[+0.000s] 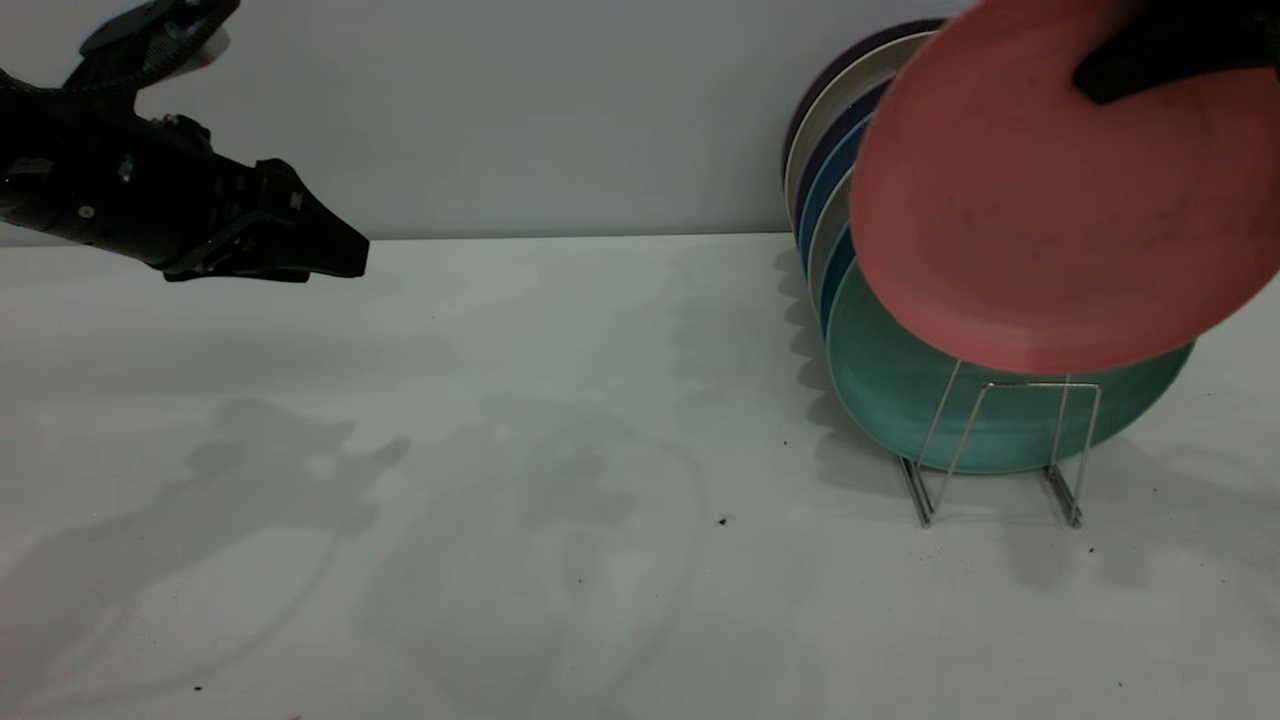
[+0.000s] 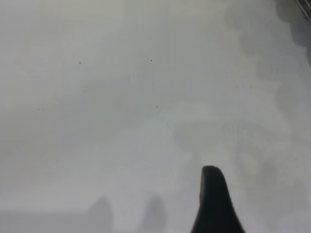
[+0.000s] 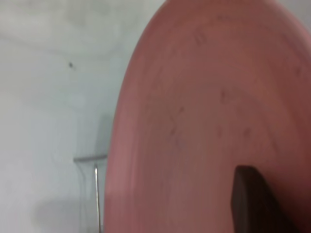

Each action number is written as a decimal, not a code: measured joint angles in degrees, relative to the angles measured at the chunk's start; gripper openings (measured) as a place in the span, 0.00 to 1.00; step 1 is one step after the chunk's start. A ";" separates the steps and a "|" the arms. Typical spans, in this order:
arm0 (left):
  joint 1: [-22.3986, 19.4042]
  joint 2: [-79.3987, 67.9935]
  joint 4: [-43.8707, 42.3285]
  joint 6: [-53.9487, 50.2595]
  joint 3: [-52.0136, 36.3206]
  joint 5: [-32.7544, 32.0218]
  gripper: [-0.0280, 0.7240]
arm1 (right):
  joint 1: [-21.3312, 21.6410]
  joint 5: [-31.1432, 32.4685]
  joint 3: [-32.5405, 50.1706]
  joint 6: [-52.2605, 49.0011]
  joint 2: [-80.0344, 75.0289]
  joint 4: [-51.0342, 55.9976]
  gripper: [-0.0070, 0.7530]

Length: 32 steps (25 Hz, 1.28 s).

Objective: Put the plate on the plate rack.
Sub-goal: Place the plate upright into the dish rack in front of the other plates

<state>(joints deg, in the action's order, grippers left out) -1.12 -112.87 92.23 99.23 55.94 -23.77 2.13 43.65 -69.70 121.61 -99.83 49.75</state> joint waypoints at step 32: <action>0.00 0.00 0.06 0.00 0.00 0.41 0.72 | -2.94 1.90 -0.06 -8.43 -4.56 -4.01 0.42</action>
<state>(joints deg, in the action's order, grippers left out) -1.12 -112.87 92.29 99.23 55.94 -23.36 -0.81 45.55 -69.76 113.18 -104.39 45.74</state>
